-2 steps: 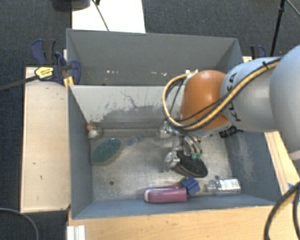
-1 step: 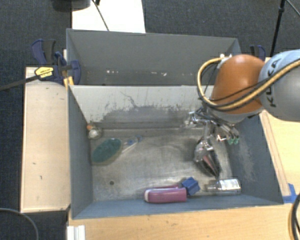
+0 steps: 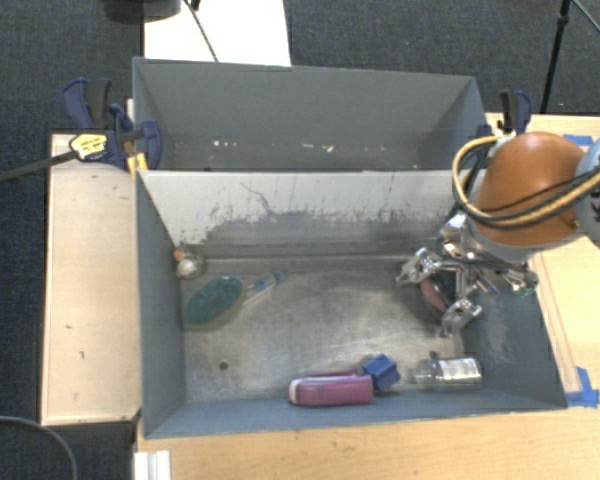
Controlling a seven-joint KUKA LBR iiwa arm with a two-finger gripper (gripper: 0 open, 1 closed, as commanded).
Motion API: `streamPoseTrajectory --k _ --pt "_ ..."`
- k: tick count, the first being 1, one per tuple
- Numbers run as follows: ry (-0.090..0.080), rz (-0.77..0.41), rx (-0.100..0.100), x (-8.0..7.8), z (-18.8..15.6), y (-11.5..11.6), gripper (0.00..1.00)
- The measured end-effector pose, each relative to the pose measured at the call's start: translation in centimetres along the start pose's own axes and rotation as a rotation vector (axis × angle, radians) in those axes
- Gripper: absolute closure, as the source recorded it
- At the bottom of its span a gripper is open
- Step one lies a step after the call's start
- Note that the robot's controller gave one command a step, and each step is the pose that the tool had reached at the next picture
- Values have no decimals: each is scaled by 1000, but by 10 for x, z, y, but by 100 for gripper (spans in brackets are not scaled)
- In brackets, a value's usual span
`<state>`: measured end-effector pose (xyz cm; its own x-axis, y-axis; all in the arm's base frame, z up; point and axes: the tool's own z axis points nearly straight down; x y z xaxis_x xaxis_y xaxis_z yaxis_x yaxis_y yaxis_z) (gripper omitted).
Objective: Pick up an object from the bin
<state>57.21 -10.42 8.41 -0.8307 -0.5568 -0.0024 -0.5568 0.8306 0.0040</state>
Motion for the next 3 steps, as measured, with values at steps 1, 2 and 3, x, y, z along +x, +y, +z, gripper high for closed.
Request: streamPoseTrajectory --k 1,2,3 --pt "-6 -338 -6 13 -18 -39 0" --pt "-18 -554 -8 4 -7 -33 0" --pt "-2 -892 6 -18 -67 13 0"
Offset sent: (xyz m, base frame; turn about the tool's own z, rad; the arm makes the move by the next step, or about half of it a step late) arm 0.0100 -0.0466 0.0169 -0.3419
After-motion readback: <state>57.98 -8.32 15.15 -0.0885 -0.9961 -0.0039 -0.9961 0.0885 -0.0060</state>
